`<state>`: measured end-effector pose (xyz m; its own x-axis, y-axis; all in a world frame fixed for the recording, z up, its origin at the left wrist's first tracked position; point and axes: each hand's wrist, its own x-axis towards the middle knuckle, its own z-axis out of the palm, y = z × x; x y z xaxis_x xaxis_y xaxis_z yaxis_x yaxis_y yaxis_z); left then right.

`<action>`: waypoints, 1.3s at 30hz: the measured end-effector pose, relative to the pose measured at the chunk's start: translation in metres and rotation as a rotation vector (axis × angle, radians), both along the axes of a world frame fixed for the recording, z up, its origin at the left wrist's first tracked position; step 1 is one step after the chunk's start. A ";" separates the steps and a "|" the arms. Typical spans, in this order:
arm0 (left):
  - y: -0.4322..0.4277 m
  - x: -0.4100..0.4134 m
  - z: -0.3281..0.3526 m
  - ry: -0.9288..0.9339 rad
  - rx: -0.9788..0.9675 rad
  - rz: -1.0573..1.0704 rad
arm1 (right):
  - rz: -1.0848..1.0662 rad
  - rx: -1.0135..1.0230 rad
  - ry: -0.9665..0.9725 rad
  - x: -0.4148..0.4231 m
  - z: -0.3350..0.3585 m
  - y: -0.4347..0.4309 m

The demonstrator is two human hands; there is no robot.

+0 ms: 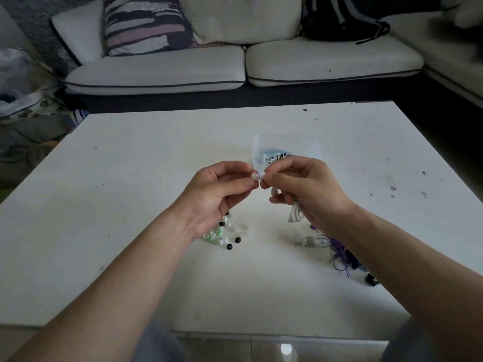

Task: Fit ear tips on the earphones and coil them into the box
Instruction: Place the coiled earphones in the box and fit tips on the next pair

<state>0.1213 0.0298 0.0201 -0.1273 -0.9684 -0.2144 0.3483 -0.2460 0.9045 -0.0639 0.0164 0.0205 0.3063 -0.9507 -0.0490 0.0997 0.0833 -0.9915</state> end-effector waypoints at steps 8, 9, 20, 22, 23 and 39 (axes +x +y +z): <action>0.001 0.000 0.002 -0.001 0.030 0.017 | 0.004 0.000 0.036 -0.003 -0.003 -0.003; 0.001 0.001 0.002 -0.004 0.034 0.017 | 0.008 0.001 0.038 -0.003 -0.003 -0.003; 0.001 0.003 0.000 -0.031 0.029 -0.063 | 0.074 -0.013 0.076 -0.006 -0.004 -0.005; 0.001 0.003 -0.001 -0.032 0.028 -0.084 | 0.093 -0.020 0.081 -0.007 -0.003 -0.005; 0.001 0.003 -0.002 -0.033 0.029 -0.090 | 0.102 -0.022 0.082 -0.008 -0.003 -0.005; 0.000 0.000 -0.008 -0.060 0.057 -0.067 | 0.137 -0.055 0.119 -0.010 -0.006 -0.005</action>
<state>0.1217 0.0294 0.0123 -0.1765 -0.9441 -0.2785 0.2746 -0.3189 0.9071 -0.0737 0.0111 0.0148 0.4280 -0.9028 -0.0422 -0.0274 0.0337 -0.9991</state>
